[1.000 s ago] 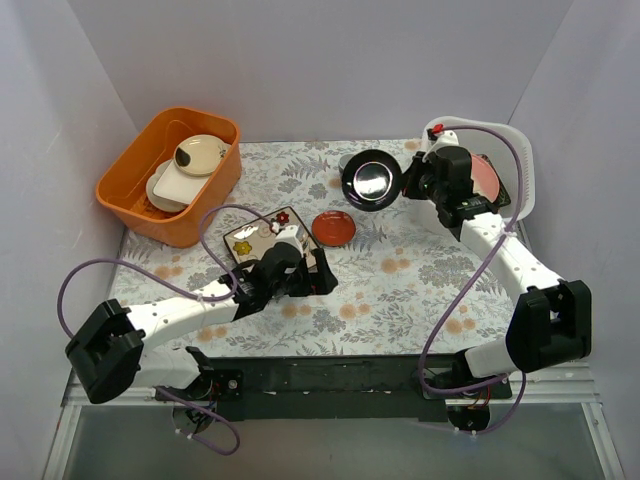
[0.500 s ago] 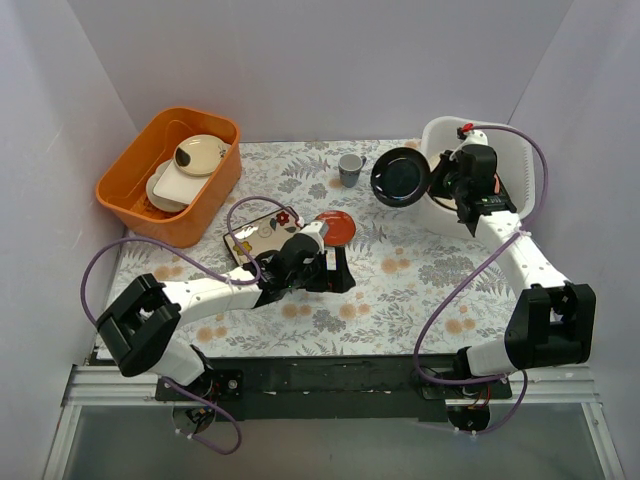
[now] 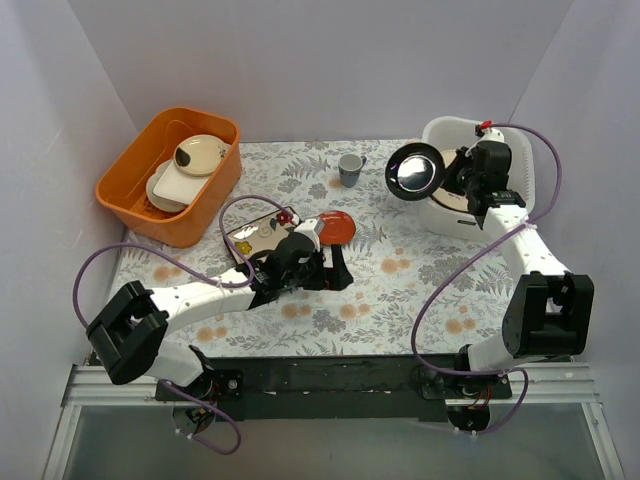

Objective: Place the plates into the plastic bin on the countertop
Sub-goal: Place the plate in the plastic bin.

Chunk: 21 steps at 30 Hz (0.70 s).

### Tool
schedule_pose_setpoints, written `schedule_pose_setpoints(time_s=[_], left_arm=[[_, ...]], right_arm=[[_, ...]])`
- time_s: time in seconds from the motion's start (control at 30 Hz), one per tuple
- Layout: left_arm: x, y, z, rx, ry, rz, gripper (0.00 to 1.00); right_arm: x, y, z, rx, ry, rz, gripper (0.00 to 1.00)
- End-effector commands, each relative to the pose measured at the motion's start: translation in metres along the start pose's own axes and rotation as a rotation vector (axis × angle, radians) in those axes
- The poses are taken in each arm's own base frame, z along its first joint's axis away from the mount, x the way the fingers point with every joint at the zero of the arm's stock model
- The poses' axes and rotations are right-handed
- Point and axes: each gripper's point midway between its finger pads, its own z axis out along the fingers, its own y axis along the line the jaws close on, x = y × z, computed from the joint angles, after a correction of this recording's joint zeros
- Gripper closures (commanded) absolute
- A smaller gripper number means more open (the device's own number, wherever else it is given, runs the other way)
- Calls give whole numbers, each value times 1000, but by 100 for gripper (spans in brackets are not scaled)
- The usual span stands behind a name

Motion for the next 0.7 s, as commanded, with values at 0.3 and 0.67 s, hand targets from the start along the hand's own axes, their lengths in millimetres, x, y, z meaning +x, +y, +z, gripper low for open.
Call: schedule_pose_setpoints(time_s=[0.3,0.67], left_arm=[[-8,0,-13,-25,-38,-21,2],[-7,-4,-1,-16,-10,-8,2]], right_arm=[[-65,-13,-1,-17,-184,70,99],[-67,-44,-3,4,-202,139,99]])
